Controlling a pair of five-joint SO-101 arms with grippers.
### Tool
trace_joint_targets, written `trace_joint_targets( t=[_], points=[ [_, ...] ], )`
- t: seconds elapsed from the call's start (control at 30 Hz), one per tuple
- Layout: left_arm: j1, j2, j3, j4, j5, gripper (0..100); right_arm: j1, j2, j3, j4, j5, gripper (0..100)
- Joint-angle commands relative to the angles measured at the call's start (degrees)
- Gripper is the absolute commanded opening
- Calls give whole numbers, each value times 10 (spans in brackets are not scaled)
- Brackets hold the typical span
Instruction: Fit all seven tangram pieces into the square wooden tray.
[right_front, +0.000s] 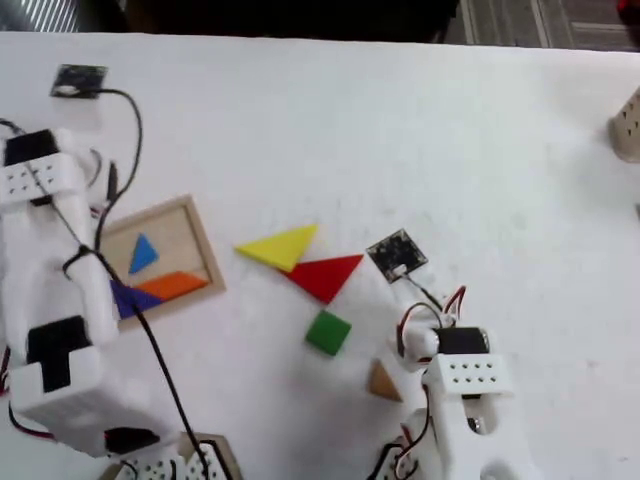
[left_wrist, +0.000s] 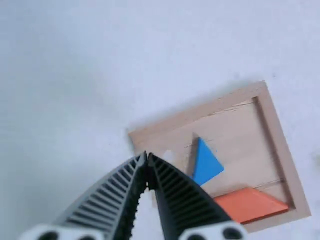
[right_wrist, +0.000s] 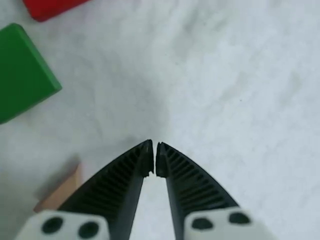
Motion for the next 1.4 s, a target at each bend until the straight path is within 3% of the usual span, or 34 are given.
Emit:
trace_joint_targets(
  t=[0.0,0.17,0.27,0.37,0.5,0.63,0.77,1.07,1.37],
  points=[
    [-15,-38,-10,22,40,23,-4,-12,-3,-13,7,18],
    [89,-43,91,6,216,23,-12,-12,-3,-18,7,18],
    [143,-43,160,-62,219,23,-1,-12,-2,-17,4,18],
    [137,-41,215,-141,217,23,-2,-10,-2,-16,3,18],
    [140,-37,270,-196,150,23,-3,-10,-1,-16,2,18],
    [124,-36,301,-252,130,23,-3,-9,-1,-17,2,18],
    [109,-9,284,-246,133,23,-3,-8,-1,-17,2,18],
    [81,106,142,-152,171,23,-3,-8,-1,-17,2,18],
    [78,118,119,-164,202,23,-3,-11,-1,-16,2,18]
  ],
)
